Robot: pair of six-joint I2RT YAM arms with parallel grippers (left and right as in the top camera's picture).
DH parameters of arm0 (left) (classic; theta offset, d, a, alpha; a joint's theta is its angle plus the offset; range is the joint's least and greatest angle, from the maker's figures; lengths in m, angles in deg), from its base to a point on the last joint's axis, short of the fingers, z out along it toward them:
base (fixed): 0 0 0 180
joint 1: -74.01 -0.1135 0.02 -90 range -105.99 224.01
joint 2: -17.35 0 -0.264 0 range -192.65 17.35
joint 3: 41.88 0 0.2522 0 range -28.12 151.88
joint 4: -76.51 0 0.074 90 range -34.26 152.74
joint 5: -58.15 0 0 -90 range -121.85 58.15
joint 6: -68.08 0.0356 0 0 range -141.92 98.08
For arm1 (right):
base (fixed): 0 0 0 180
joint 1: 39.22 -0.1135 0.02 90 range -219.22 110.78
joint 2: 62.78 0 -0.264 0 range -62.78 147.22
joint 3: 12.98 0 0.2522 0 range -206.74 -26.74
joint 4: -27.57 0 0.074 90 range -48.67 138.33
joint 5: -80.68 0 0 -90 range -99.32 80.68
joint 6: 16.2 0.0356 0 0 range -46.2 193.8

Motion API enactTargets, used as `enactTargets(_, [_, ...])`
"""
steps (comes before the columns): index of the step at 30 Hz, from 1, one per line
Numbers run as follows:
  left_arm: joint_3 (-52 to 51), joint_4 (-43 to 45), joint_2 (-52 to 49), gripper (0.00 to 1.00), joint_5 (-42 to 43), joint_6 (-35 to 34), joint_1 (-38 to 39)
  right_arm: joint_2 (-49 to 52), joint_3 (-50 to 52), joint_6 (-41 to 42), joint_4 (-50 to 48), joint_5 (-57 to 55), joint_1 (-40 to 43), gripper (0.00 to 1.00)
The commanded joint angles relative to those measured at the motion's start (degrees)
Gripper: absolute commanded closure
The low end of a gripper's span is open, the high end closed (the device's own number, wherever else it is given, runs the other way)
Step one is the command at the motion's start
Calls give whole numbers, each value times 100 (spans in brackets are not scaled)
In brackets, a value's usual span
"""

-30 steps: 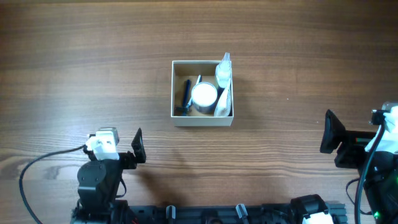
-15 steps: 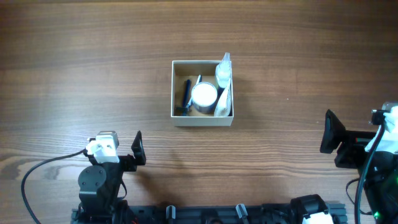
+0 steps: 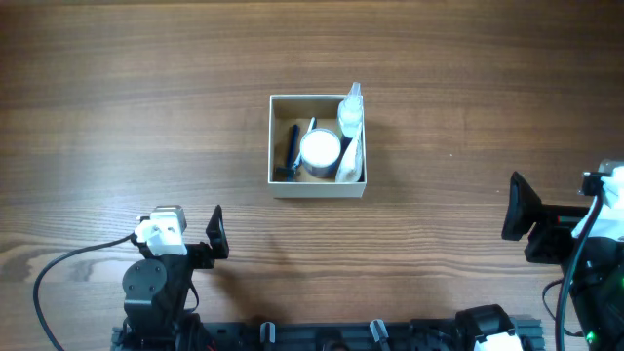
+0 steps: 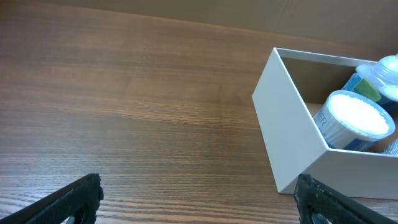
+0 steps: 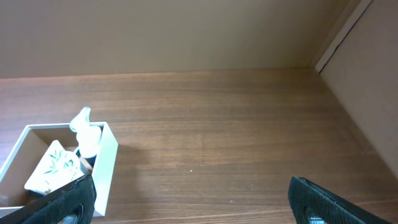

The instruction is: Pack container

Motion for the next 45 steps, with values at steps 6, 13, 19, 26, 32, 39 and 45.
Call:
enactTargets(6, [-50, -2, 68, 0, 70, 44, -44, -85, 1207, -1355, -328, -249, 4, 0])
enactTargets(13, [-50, 0, 68, 0, 70, 44, -44, -1475, 4159, -1143, -3051, 955, 4, 0])
enactTargets(19, [-50, -2, 68, 0, 70, 44, -44, -2632, 5633, 26, -3237, 883, 164, 0])
enactTargets(26, [-50, -2, 68, 0, 70, 44, -44, -3707, 6387, 297, -3237, 1038, 850, 0])
enactTargets(32, [-50, 0, 68, 0, 70, 44, -44, -3895, 6857, 319, -3373, 1040, 852, 0])
enactTargets(39, [-50, -2, 68, 0, 70, 44, -44, -3886, 7121, 310, -3407, 1165, 850, 0])
enactTargets(45, [-50, -2, 68, 0, 70, 44, -44, -3875, 7121, 313, -3407, 1165, 850, 0])
